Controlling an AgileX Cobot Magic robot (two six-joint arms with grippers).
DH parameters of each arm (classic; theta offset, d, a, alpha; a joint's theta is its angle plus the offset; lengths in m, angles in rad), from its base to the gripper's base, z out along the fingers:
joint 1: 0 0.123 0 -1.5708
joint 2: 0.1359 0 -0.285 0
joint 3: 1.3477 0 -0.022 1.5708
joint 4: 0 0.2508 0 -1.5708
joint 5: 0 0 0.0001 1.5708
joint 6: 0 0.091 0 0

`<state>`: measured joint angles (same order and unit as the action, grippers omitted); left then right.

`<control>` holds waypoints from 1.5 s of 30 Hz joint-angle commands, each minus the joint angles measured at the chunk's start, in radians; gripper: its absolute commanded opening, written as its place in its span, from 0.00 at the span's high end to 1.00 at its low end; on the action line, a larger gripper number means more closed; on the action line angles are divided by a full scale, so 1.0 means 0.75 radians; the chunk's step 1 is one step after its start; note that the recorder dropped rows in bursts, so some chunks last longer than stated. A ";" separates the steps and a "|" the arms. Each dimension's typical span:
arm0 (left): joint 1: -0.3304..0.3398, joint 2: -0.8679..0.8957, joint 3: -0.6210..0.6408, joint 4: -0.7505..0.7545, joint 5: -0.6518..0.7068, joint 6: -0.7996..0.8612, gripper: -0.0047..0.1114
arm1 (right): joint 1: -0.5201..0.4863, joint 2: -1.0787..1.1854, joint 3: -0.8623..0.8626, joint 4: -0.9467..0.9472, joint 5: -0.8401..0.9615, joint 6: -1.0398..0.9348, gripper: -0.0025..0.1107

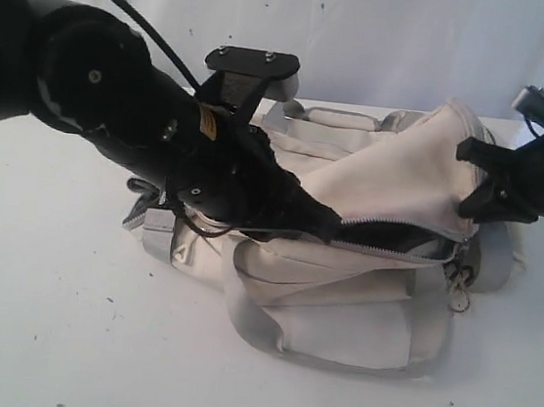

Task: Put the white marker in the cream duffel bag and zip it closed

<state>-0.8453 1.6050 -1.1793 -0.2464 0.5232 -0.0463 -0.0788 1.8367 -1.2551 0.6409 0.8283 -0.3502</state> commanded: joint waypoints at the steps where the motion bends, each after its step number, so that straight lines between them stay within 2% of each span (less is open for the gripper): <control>1: -0.006 -0.010 0.003 -0.227 -0.112 0.181 0.73 | -0.004 -0.111 0.000 0.156 0.009 -0.006 0.98; 8: -0.015 0.108 0.003 -0.658 -0.297 0.596 0.73 | -0.004 -0.215 0.000 0.169 0.021 0.080 0.98; 12: -0.085 0.184 0.003 -1.028 -0.430 0.883 0.65 | -0.004 -0.239 0.000 0.142 0.055 0.091 0.98; 15: -0.157 0.229 -0.009 -1.210 -0.550 1.036 0.58 | -0.004 -0.239 0.000 0.087 0.082 0.124 0.98; 19: -0.218 0.312 -0.098 -1.209 -0.552 1.080 0.57 | -0.004 -0.239 0.000 0.082 0.137 0.124 0.98; 23: -0.219 0.392 -0.176 -1.176 -0.548 1.075 0.57 | -0.004 -0.239 0.000 0.076 0.176 0.124 0.98; 28: -0.179 0.474 -0.296 -1.140 -0.304 1.080 0.57 | -0.004 -0.239 0.000 0.076 0.207 0.124 0.98; 33: -0.124 0.548 -0.421 -1.107 -0.113 0.932 0.57 | -0.004 -0.244 0.000 0.079 0.214 0.124 0.98; 40: -0.100 0.560 -0.446 -1.107 -0.245 0.927 0.57 | -0.004 -0.252 0.000 0.088 0.214 0.194 0.98; 45: -0.100 0.584 -0.447 -1.137 -0.267 0.941 0.57 | -0.004 -0.252 0.000 0.112 0.184 0.310 0.98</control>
<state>-0.9190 2.0348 -1.5077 -1.0805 0.3345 0.6530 -0.0788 1.6592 -1.2551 0.6936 0.9796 -0.1639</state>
